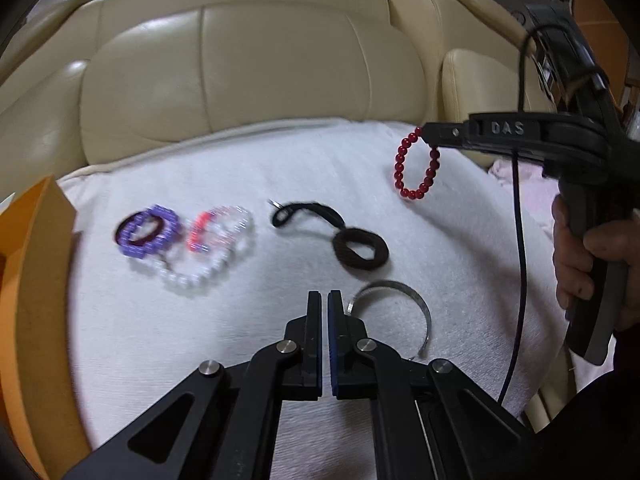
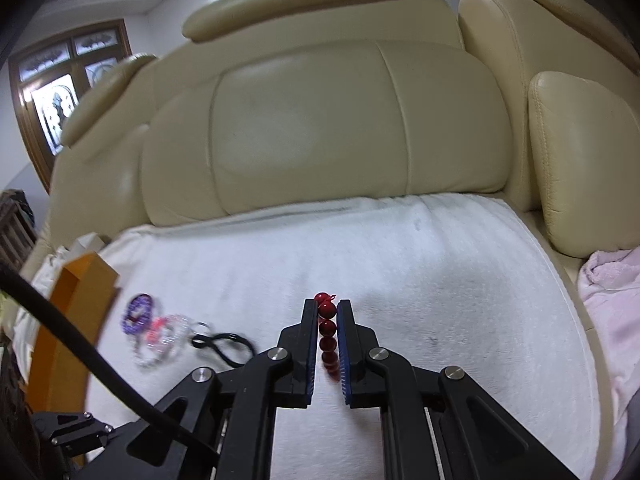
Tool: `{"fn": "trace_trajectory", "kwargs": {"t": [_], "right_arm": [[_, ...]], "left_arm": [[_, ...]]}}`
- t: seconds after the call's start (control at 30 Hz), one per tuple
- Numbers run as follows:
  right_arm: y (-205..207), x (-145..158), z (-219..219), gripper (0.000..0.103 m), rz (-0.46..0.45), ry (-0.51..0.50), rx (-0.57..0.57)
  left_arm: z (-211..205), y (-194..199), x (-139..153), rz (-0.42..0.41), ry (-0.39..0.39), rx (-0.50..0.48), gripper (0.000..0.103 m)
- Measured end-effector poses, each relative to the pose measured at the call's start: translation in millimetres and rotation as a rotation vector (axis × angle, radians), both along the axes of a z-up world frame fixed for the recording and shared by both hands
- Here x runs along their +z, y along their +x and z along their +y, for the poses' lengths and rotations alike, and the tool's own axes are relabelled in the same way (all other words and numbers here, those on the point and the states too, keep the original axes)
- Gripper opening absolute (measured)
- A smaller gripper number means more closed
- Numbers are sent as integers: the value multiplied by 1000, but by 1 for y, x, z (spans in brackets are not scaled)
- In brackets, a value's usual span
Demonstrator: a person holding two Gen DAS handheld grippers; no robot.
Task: Organize jewelry
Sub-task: 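Grasp the red bead bracelet with the right tool while the left tool grasps the silver bangle, then carry both into the orange box and open both tools to release them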
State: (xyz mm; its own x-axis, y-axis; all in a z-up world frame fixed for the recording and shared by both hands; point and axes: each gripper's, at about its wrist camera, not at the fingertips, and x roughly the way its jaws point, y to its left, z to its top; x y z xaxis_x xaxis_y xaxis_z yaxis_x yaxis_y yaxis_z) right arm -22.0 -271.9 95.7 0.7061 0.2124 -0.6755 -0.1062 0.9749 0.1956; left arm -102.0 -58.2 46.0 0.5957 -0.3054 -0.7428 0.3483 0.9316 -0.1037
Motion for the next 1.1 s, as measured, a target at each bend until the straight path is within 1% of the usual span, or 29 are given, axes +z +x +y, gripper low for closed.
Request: {"fn": "trace_trajectory", "kwargs": {"t": [0.07,0.13,0.17,0.2,0.23,0.27,0.3,0.37,0.4,0.5,0.57,0.6,0.63,0.67,0.7,0.77,0.83,0.9,1.1], "right_arm": [[-4,6,6,10,-16,7,13],[-3,8,13,10,-29,-2,17],[-3,8,15,10,-31,-3,18],[-2,7,15,10,-29,-3,20],[-2,5,16,10,-24,-3,20],[-1,4,16,10,-18,-3,17],[-1,2,15,10,-13,-3,16],[-1,0,13,10,-7,-5,13],[-1,0,11,10,-8,-5,11],[-2,-1,5,10,-12,4,-1],[-1,-1,1,10,-10,12,-10],[-1,-2,0,10,-9,14,-13],[-1,-2,0,10,-9,16,-15],[-1,-1,-1,10,-9,19,-16],[-1,-1,-1,10,-12,21,-17],[-2,1,0,10,-21,27,-15],[-4,5,2,10,-37,34,-5],[-8,10,9,10,-57,41,14],[-20,30,40,10,-133,85,83]], "left_arm": [[8,-5,3,-3,-6,3,3],[10,-6,1,33,-65,-20,3],[11,-6,0,48,-84,-31,6],[8,-6,-2,71,-87,-39,24],[5,-6,-4,94,-84,-47,40],[-4,-6,-6,102,-83,-45,70],[-8,-10,-7,96,-85,-37,85],[-19,-16,-7,91,-74,-53,85],[-27,-17,-9,90,-47,-77,85],[-43,-16,-21,73,51,-64,85],[-49,-11,-34,82,87,-51,85],[-48,-12,-35,53,91,-46,84],[-48,-13,-33,34,88,-45,79],[-49,-12,-34,29,87,-44,60],[-47,-11,-33,23,86,-41,61],[-39,-5,-33,24,59,-19,61],[-27,-6,-25,12,42,14,61],[-20,-7,-16,-26,38,36,61],[25,-24,36,-147,60,174,61]]}}
